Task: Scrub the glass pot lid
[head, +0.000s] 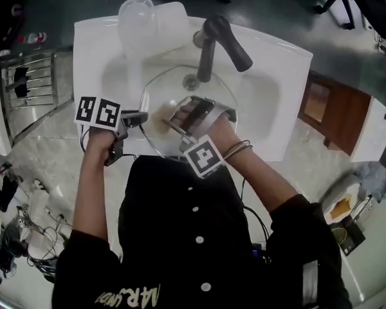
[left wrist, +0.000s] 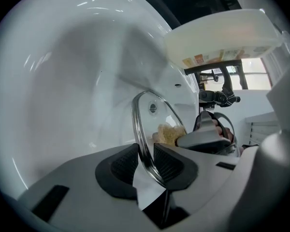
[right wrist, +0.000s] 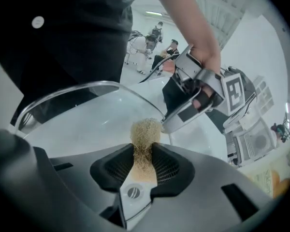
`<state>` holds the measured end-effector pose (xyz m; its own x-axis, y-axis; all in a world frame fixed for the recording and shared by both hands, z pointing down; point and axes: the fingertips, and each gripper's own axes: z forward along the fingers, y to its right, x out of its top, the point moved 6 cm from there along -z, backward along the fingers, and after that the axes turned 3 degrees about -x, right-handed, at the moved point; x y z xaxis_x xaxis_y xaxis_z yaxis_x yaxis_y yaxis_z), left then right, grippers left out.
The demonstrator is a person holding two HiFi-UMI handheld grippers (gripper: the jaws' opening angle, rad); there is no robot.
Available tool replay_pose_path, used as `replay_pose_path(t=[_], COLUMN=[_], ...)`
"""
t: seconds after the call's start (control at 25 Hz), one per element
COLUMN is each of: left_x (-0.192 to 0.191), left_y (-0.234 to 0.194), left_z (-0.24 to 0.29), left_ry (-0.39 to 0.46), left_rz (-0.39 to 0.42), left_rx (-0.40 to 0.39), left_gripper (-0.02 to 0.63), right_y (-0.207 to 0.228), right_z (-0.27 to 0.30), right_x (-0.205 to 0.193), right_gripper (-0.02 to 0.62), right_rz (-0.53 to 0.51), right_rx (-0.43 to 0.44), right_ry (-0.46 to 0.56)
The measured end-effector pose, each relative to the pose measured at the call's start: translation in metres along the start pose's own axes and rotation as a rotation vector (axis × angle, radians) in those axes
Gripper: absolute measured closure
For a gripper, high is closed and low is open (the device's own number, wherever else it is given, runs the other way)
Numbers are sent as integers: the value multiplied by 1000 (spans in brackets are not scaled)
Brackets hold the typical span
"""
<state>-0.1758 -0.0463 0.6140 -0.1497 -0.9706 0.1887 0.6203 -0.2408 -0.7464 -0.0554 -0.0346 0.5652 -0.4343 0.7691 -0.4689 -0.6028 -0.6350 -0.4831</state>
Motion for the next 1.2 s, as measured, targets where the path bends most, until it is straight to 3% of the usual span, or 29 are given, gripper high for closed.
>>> replay_pose_path(t=[0.28,0.6,1.2], left_x=[0,-1,-1], left_y=[-2,-1,0], left_z=[1,1,0], left_ry=[-1,6,5], left_rz=[-26,10,47], left_rx=[-24,-5,12], left_gripper=[491,488,483], right_y=[-9,-33,-73], right_z=[8,-10,-68], right_x=[4,-14,-42], right_gripper=[466,468,468], right_rz=[21,-41,-68], right_rx=[18,213,401], right_ry=[12,-15,-77])
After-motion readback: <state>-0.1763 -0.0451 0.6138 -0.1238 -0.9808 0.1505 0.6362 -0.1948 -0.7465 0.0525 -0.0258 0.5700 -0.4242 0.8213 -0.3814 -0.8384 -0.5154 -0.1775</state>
